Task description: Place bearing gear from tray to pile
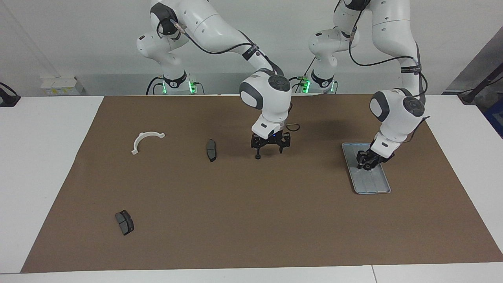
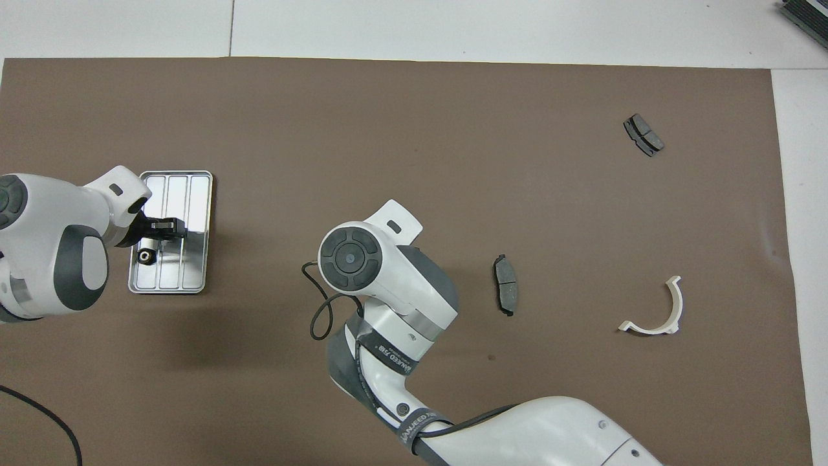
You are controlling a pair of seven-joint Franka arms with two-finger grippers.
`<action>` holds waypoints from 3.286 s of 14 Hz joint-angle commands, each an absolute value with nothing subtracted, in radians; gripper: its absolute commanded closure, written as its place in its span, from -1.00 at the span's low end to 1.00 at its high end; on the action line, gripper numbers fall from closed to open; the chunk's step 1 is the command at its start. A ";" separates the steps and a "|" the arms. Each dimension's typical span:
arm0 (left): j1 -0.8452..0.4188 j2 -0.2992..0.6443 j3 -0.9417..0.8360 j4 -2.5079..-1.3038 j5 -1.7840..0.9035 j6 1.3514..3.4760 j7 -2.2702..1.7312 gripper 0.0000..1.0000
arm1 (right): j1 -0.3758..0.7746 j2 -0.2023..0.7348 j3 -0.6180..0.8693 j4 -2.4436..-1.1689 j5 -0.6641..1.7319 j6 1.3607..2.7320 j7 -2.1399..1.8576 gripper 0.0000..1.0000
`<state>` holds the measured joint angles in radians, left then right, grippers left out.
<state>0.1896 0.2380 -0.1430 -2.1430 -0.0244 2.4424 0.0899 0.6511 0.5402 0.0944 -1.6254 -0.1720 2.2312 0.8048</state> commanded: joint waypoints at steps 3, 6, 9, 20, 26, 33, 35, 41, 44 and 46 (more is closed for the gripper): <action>0.179 0.213 -0.140 -2.180 -0.020 2.462 0.077 0.51 | 0.629 0.500 0.098 -1.735 -0.190 2.316 0.769 -0.97; 0.166 0.215 -0.141 -2.161 -0.020 2.453 0.075 0.67 | 0.615 0.495 0.100 -1.743 -0.189 2.303 0.721 -0.72; 0.150 0.219 -0.141 -2.125 -0.020 2.448 0.074 0.70 | 0.612 0.492 0.098 -1.755 -0.190 2.303 0.719 -0.53; 0.023 0.218 -0.141 -2.071 -0.020 2.419 -0.196 0.73 | 0.597 0.420 0.100 -1.858 -0.183 2.321 0.690 0.32; -0.032 0.216 -0.143 -2.072 -0.020 2.419 -0.311 0.73 | 0.597 0.422 0.100 -1.894 -0.179 2.437 0.695 0.32; -0.072 0.215 -0.143 -2.072 -0.020 2.419 -0.382 0.73 | 0.592 0.417 0.098 -1.899 -0.179 2.441 0.673 0.98; -0.081 0.215 -0.143 -2.072 -0.020 2.421 -0.406 0.72 | 0.560 0.378 0.098 -1.916 -0.179 2.433 0.672 0.99; -0.194 0.210 -0.143 -2.080 -0.020 2.428 -0.575 0.71 | 0.408 0.192 0.098 -2.038 -0.179 2.424 0.631 1.00; -0.290 0.206 -0.143 -2.086 -0.020 2.433 -0.734 0.70 | 0.339 0.137 0.098 -2.117 -0.179 2.424 0.580 1.00; -0.359 0.203 -0.144 -2.097 -0.020 2.439 -0.819 0.63 | 0.298 0.132 0.098 -2.138 -0.179 2.424 0.531 1.00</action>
